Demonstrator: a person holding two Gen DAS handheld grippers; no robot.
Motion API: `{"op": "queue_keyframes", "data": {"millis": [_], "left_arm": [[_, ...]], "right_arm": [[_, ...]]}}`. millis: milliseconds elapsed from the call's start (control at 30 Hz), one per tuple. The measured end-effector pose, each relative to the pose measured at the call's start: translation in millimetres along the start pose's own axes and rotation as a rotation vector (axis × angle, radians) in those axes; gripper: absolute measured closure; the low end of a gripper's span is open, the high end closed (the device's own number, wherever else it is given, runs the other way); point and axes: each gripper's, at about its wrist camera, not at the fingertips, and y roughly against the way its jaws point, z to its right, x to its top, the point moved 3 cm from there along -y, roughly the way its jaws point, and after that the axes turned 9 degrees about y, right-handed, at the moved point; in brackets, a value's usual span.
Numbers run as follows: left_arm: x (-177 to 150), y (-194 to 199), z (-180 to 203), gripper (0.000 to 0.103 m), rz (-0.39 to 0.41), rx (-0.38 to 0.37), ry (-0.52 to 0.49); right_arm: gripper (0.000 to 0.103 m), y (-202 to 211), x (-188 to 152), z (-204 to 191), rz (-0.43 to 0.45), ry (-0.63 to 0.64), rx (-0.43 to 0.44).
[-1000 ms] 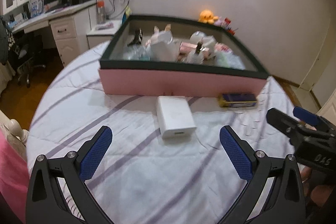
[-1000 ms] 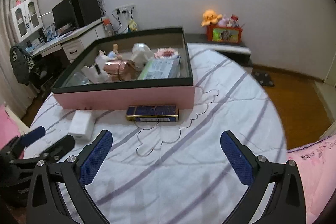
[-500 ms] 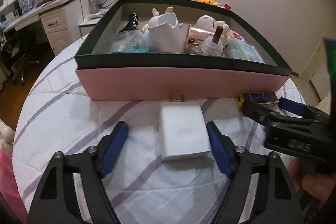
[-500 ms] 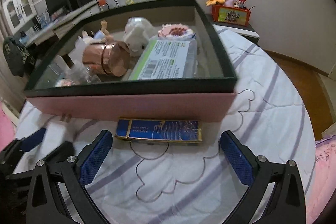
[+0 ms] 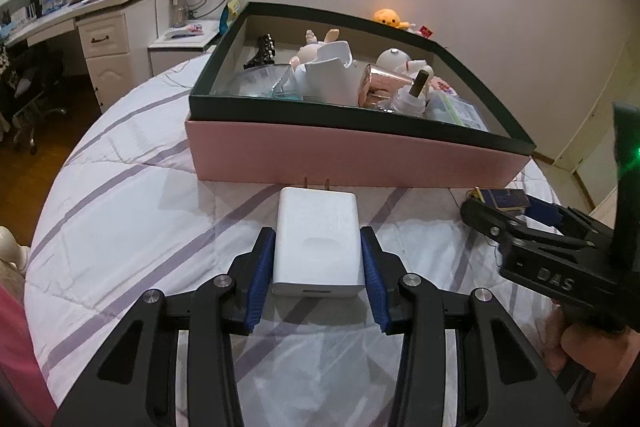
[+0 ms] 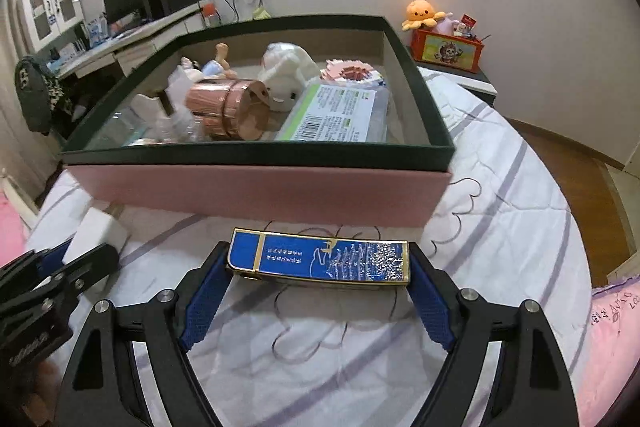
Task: Organize rigid objects
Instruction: 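Grasp white charger with left tool while right tool grasps blue-gold box, then lower charger into pink box with left tool while right tool places blue box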
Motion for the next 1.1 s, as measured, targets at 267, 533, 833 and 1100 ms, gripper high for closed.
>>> {"op": "queue_keyframes", "data": {"millis": [267,533,833,1100], "left_arm": [[5,25,0,0.061,0.041,-0.019,-0.01],[56,44,14,0.061,0.133,-0.04,-0.049],[161,12,21,0.061,0.17,-0.029,-0.046],[208,-25,28,0.061,0.148,-0.018,-0.057]], "right_arm": [[0.019,47,9,-8,0.09,0.019,0.064],[0.019,64,54,-6,0.158,0.033,0.082],[0.019,31,135,14,0.147,0.013,0.07],[0.019,-15,175,37,0.097,-0.033,0.071]]}}
